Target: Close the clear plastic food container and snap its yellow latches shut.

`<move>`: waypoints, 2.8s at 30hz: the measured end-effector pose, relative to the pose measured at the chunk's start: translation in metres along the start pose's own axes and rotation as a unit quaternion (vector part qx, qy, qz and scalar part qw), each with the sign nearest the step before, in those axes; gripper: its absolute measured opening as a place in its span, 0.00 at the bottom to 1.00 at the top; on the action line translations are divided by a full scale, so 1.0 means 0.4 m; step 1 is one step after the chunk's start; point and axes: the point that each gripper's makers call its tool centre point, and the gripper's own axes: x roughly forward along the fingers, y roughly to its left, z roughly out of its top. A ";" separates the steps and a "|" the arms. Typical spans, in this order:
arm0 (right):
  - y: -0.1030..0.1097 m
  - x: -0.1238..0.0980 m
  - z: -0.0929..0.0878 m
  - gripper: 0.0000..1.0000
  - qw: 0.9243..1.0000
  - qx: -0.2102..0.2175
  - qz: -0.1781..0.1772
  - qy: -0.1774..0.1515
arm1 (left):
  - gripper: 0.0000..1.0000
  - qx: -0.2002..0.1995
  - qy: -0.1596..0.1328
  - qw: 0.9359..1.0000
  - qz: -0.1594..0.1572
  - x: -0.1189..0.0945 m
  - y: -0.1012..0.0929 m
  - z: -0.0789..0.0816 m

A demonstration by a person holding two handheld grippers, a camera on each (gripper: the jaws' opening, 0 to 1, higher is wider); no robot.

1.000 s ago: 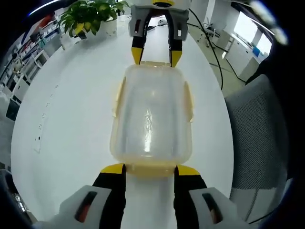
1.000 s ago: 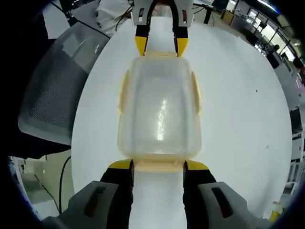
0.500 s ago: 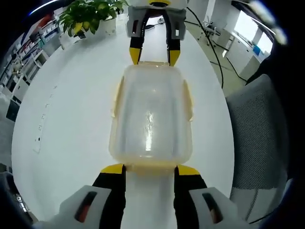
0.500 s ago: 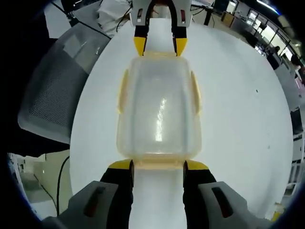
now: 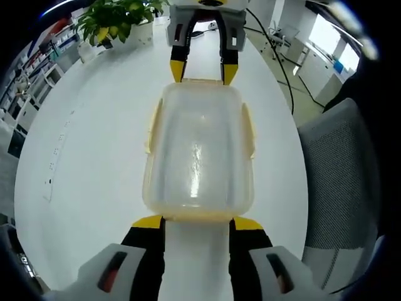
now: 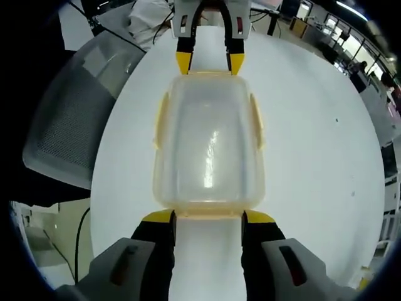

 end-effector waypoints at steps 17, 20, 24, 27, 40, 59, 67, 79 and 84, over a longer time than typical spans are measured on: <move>-0.003 0.000 -0.011 0.41 1.000 -0.003 -0.009 0.006 | 0.35 -0.005 -0.002 1.000 0.003 -0.003 0.001 0.004; 0.002 -0.003 -0.013 0.41 1.000 0.009 -0.005 0.002 | 0.36 -0.007 -0.002 1.000 0.001 -0.002 -0.002 0.004; 0.004 -0.010 -0.014 0.41 0.999 0.030 -0.005 -0.011 | 0.36 -0.010 -0.003 1.000 0.002 -0.002 -0.003 0.003; 0.003 -0.017 -0.019 0.40 0.998 0.063 -0.005 -0.028 | 0.35 -0.016 -0.004 1.000 0.006 -0.005 0.000 0.000; -0.021 -0.087 -0.009 0.42 0.970 0.207 -0.019 -0.128 | 0.35 -0.136 -0.057 0.989 0.001 -0.042 0.003 -0.034; -0.054 -0.105 0.029 0.41 0.876 0.423 -0.046 -0.228 | 0.35 -0.380 -0.213 0.900 0.015 -0.075 0.031 -0.007; -0.037 -0.079 0.020 0.39 0.865 0.448 -0.053 -0.221 | 0.28 -0.473 -0.223 0.852 0.025 -0.053 0.023 0.001; 0.016 -0.030 0.016 0.27 0.864 0.461 -0.031 -0.198 | 0.19 -0.488 -0.210 0.846 0.048 -0.022 0.012 0.011; 0.015 -0.027 0.024 0.27 0.865 0.458 -0.029 -0.200 | 0.19 -0.500 -0.207 0.839 0.056 -0.019 0.015 0.008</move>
